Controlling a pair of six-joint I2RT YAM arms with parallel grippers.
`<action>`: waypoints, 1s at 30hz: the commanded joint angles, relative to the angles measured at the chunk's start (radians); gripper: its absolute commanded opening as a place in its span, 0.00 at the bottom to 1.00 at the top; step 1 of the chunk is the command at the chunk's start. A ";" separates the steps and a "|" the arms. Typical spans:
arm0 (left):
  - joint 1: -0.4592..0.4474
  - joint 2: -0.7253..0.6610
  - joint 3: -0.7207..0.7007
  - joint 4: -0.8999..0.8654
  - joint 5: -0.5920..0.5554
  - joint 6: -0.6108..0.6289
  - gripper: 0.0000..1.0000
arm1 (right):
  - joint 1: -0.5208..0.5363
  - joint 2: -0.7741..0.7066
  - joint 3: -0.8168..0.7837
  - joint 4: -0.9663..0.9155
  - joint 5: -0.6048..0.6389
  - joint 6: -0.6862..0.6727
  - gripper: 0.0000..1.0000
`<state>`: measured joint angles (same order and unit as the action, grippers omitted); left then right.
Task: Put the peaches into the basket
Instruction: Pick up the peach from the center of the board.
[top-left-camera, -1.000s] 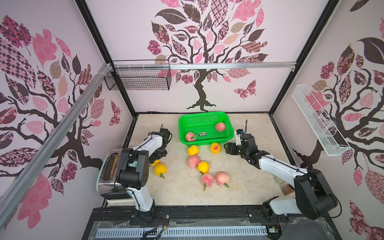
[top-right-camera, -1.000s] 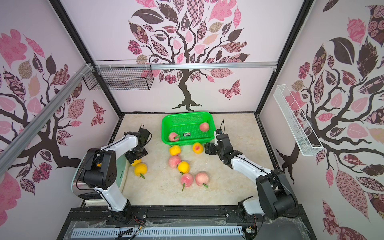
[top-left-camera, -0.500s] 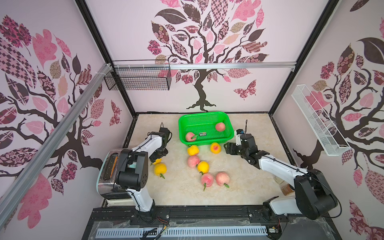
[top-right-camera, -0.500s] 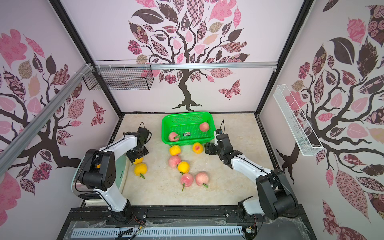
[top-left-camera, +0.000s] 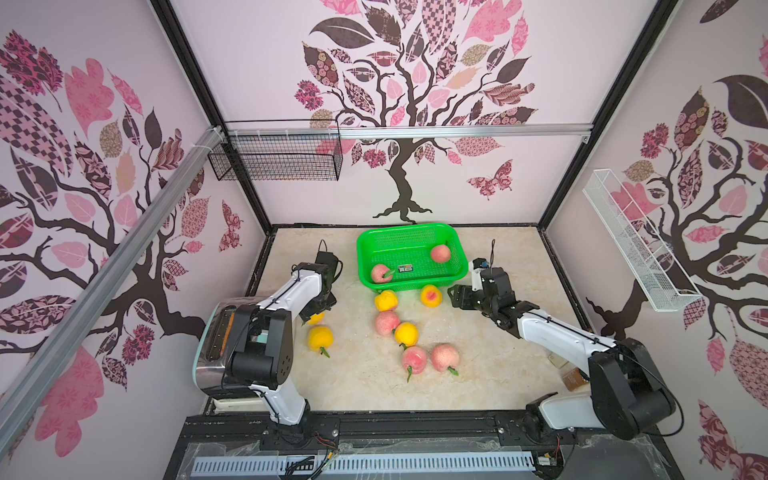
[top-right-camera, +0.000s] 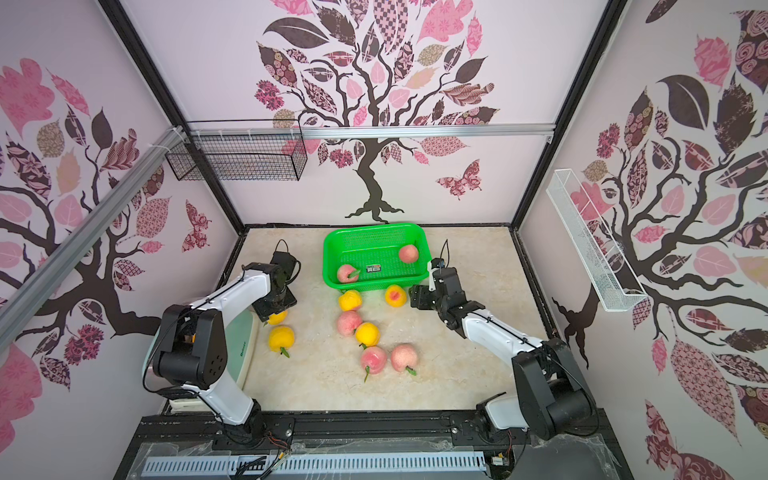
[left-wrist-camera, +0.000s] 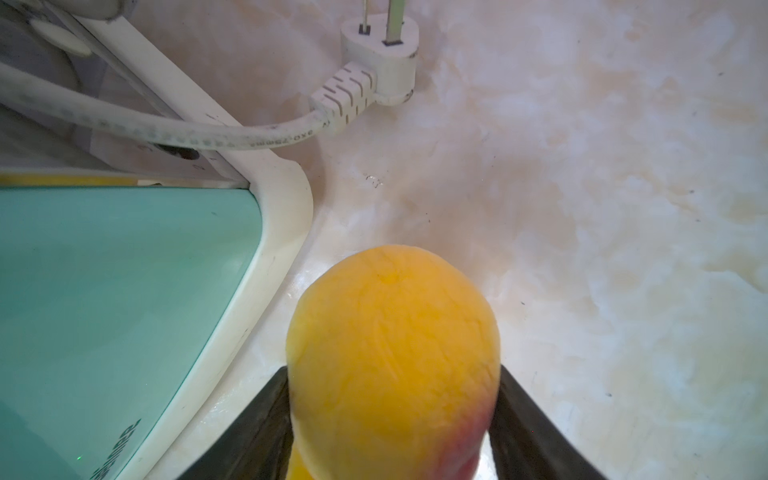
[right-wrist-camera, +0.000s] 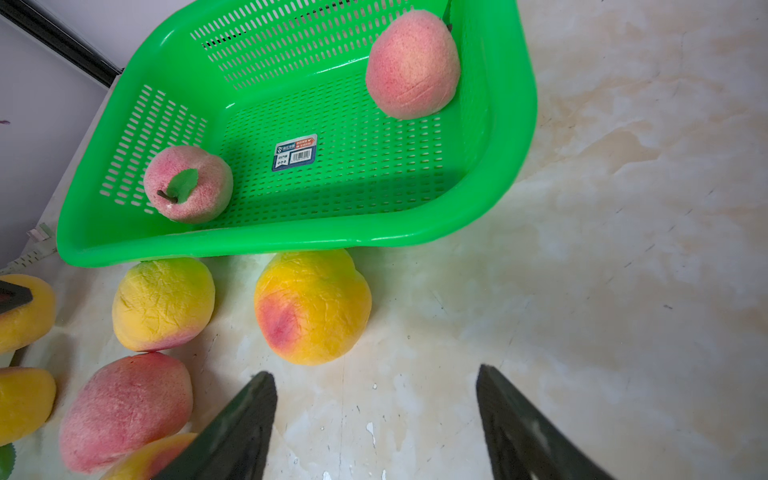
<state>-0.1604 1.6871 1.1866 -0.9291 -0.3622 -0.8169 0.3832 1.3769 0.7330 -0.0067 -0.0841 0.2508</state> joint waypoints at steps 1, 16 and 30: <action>0.003 -0.039 0.032 0.003 -0.007 0.032 0.68 | 0.006 -0.021 0.020 0.001 0.009 0.005 0.78; -0.027 -0.089 0.217 0.005 0.085 0.142 0.70 | 0.006 -0.012 0.019 0.003 0.010 0.004 0.78; -0.114 -0.077 0.368 0.019 0.104 0.217 0.73 | 0.006 0.000 0.022 0.006 0.009 0.006 0.78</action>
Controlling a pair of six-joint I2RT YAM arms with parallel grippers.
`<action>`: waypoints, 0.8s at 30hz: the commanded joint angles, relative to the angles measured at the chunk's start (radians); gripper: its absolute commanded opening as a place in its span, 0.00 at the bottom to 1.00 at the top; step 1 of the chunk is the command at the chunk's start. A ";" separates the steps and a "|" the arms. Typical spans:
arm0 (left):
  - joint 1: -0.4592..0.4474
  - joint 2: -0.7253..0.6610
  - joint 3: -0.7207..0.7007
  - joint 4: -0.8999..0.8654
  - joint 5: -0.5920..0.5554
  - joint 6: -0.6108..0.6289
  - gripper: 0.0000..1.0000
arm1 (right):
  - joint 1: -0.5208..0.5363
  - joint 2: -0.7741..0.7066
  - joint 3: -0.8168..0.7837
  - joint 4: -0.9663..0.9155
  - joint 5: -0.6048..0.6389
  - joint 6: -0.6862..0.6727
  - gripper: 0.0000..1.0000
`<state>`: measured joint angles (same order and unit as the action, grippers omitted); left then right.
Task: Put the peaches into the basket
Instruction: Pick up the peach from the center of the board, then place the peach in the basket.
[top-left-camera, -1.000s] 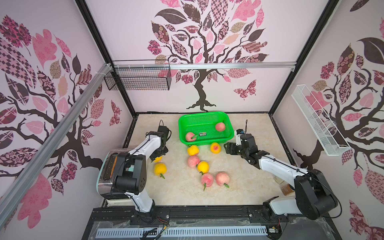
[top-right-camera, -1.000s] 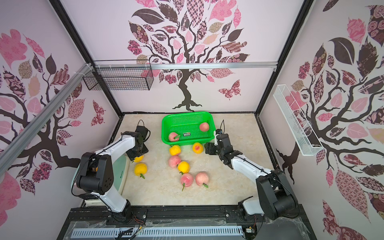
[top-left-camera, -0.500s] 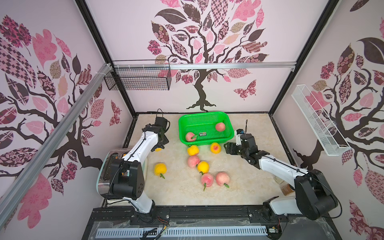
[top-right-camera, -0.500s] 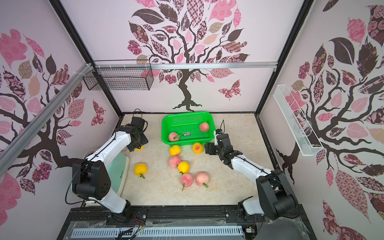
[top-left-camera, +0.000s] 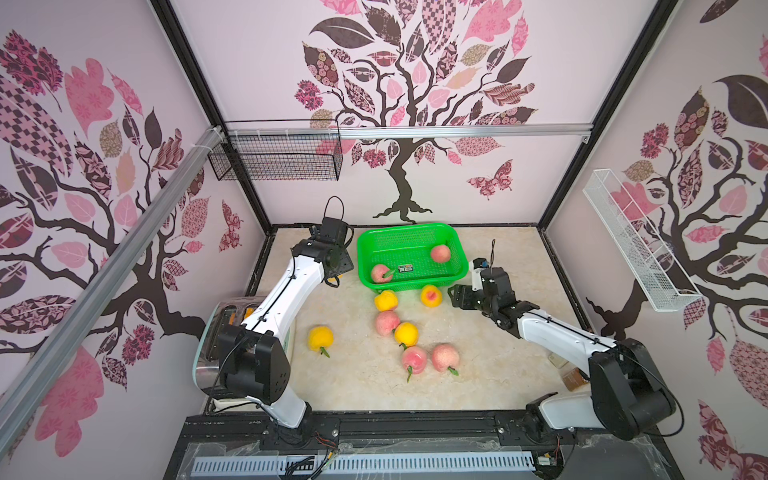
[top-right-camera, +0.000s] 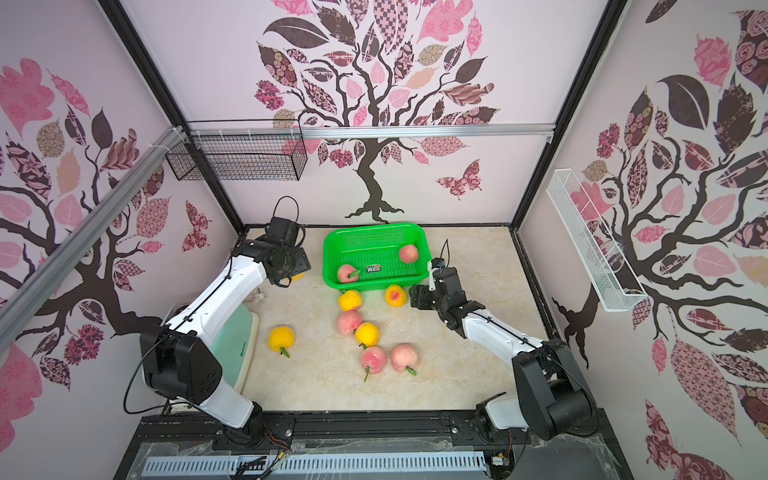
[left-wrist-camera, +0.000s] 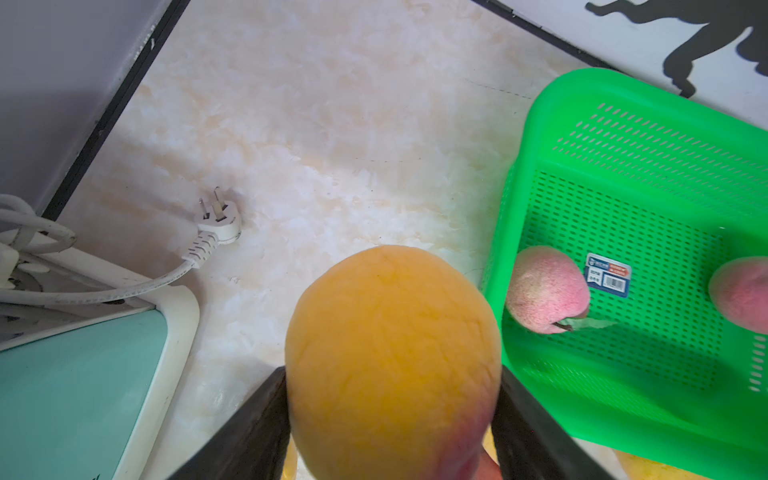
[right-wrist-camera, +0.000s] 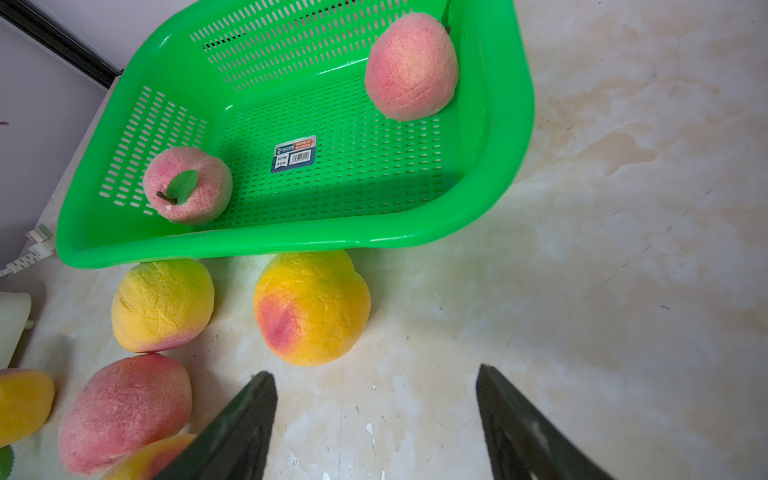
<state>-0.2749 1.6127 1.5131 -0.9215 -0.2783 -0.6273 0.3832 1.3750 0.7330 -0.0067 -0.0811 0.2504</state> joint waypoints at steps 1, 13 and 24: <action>-0.001 0.002 0.051 0.013 0.028 0.030 0.73 | 0.006 0.002 0.022 0.006 0.007 0.006 0.78; -0.024 0.067 0.187 0.065 0.168 0.059 0.73 | 0.005 -0.004 0.018 0.006 0.015 0.006 0.78; -0.033 0.159 0.271 0.184 0.406 0.076 0.74 | 0.006 -0.016 0.013 0.005 0.024 0.003 0.78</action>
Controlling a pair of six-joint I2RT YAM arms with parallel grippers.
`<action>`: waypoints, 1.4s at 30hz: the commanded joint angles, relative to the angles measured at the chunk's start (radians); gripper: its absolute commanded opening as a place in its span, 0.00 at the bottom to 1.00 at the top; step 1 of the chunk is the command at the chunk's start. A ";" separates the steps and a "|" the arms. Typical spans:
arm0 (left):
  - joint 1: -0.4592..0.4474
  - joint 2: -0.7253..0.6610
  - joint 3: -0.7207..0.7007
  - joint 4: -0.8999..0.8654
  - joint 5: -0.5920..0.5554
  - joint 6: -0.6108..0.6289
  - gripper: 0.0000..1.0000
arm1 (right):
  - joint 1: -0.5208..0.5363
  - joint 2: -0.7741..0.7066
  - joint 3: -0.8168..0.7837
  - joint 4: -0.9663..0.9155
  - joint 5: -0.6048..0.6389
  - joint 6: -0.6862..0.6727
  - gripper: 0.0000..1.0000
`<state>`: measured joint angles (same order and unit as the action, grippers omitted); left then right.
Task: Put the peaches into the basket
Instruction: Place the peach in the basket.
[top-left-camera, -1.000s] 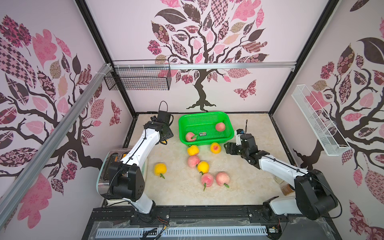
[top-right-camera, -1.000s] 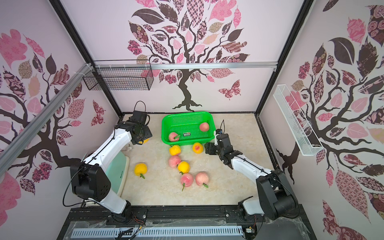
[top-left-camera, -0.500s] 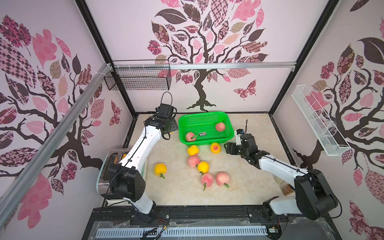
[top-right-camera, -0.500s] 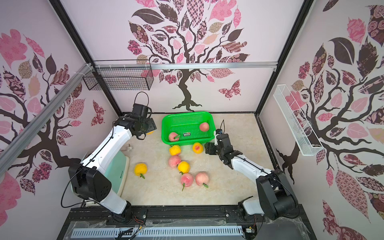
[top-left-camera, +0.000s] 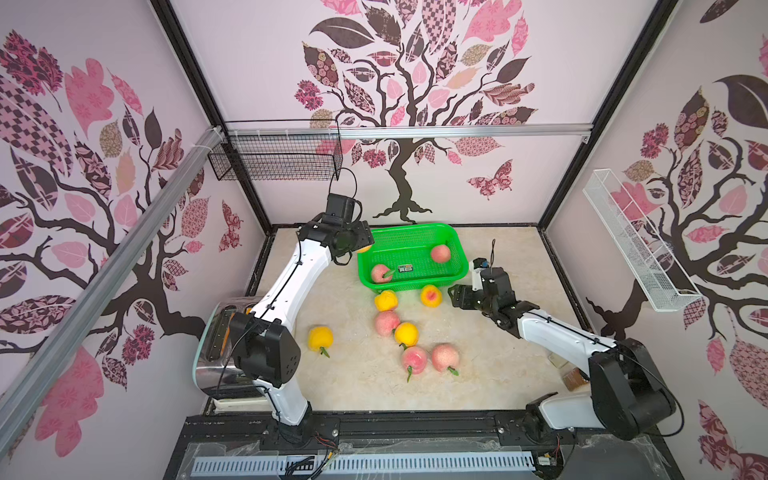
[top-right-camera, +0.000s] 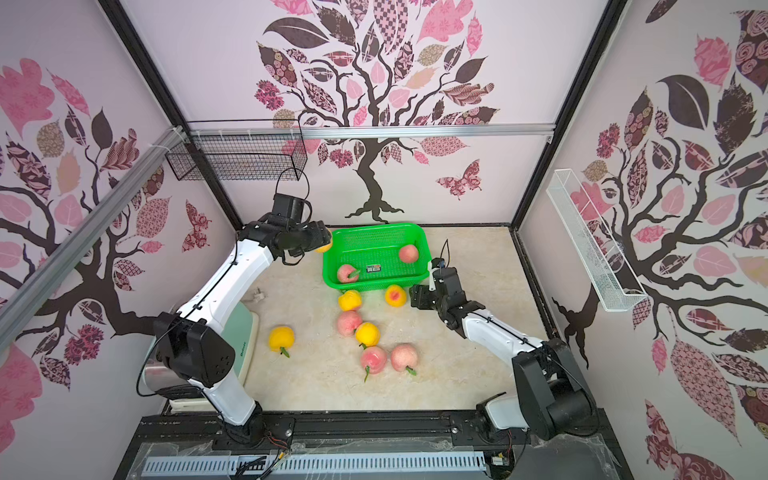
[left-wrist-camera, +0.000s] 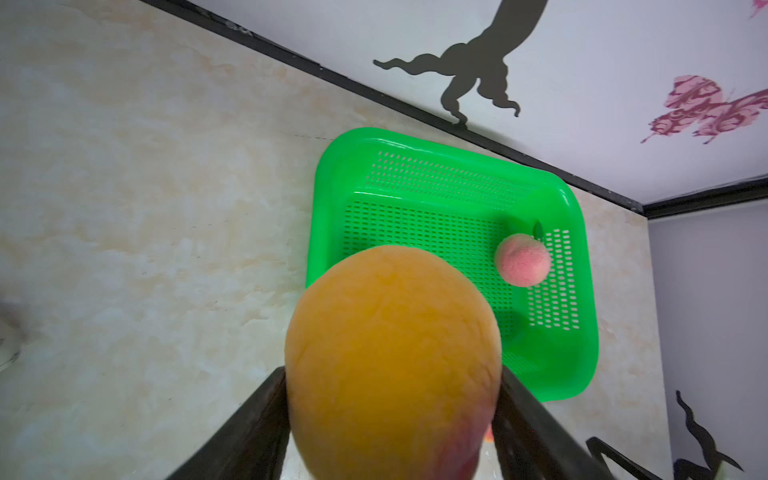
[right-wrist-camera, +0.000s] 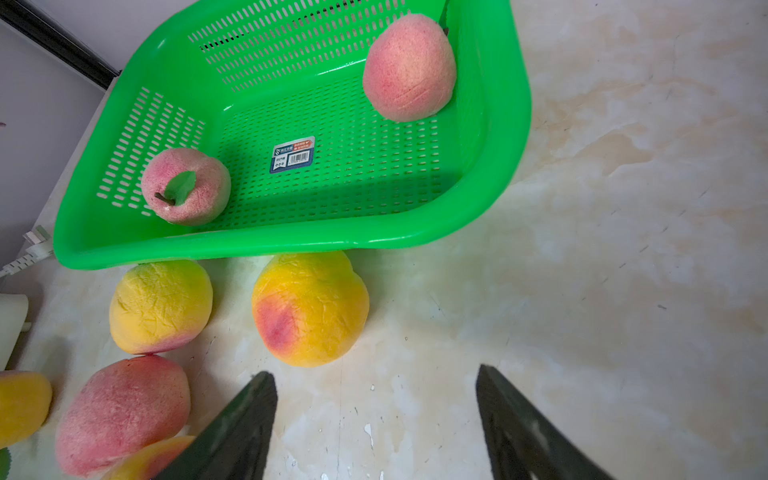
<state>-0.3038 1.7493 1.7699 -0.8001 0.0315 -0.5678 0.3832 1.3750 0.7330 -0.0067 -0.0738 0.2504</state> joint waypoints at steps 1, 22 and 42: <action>-0.004 0.026 0.010 0.079 0.105 0.007 0.74 | 0.006 -0.018 0.013 0.004 0.017 0.003 0.78; -0.006 0.279 0.083 0.232 0.125 -0.048 0.75 | 0.007 -0.035 0.012 0.002 0.016 0.005 0.78; -0.005 0.544 0.277 0.247 0.033 -0.063 0.76 | 0.008 -0.038 0.011 0.001 0.004 0.006 0.78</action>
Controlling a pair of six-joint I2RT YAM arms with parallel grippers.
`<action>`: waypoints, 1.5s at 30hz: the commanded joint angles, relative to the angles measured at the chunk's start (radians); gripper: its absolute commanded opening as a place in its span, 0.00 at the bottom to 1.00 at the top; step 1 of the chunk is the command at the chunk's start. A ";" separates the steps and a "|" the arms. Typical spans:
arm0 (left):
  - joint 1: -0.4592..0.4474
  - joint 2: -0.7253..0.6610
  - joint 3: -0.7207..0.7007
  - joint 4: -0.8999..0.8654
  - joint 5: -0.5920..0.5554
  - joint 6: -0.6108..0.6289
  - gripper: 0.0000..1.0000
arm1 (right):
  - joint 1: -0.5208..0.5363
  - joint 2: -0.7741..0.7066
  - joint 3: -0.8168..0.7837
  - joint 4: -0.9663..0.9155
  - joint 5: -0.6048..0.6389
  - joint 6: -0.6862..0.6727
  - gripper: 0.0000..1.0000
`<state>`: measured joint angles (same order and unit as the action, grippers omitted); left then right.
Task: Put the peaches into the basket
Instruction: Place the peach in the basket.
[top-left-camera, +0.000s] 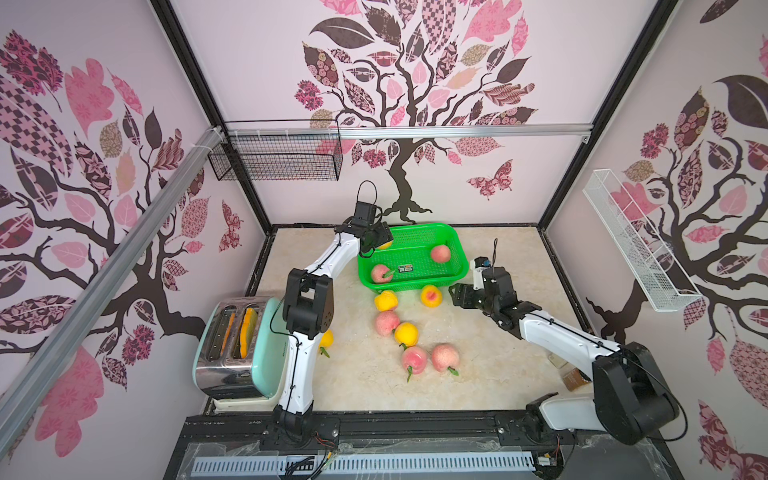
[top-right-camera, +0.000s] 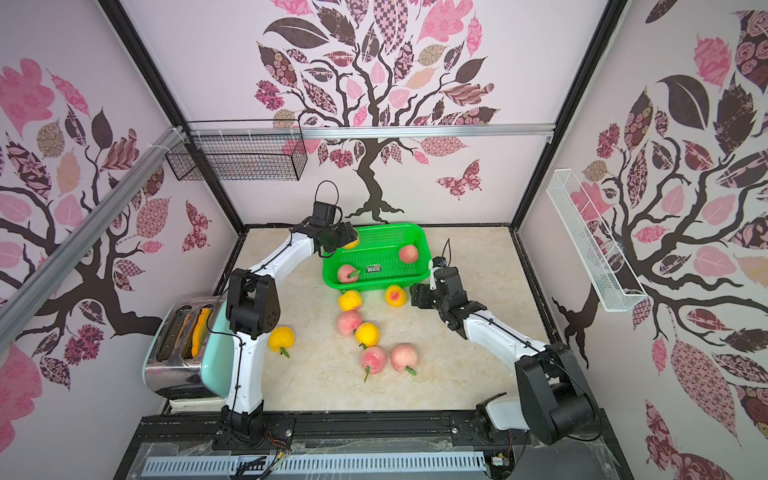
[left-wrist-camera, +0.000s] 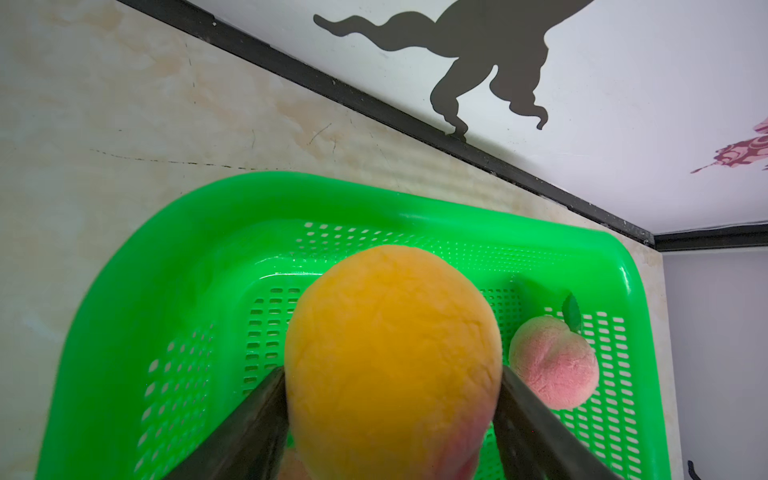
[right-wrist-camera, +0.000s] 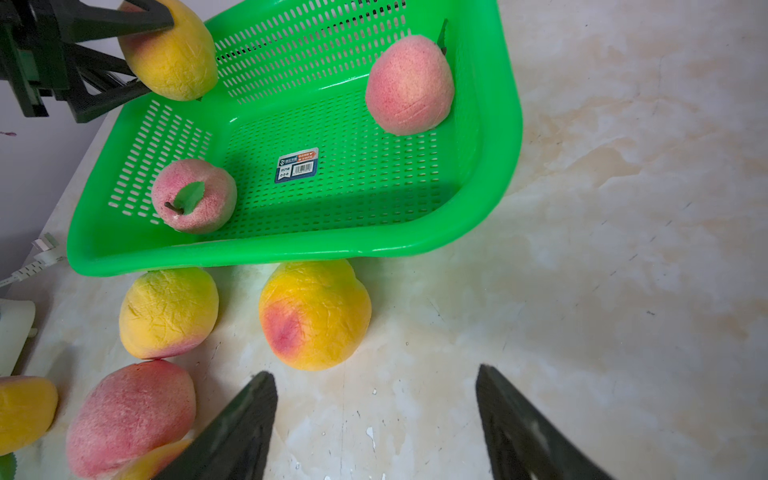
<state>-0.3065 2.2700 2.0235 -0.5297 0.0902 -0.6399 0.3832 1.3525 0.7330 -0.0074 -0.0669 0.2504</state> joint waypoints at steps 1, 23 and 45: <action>-0.002 0.028 0.021 -0.023 -0.026 0.011 0.76 | 0.008 -0.014 0.013 0.003 -0.005 0.007 0.78; -0.002 0.140 0.076 -0.107 -0.033 0.028 0.78 | 0.007 0.002 0.017 0.002 -0.007 0.009 0.78; -0.002 0.233 0.202 -0.172 -0.006 0.030 0.80 | 0.007 0.008 0.017 0.003 -0.002 0.006 0.78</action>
<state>-0.3065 2.4645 2.1979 -0.6762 0.0765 -0.6239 0.3832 1.3529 0.7330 -0.0071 -0.0742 0.2508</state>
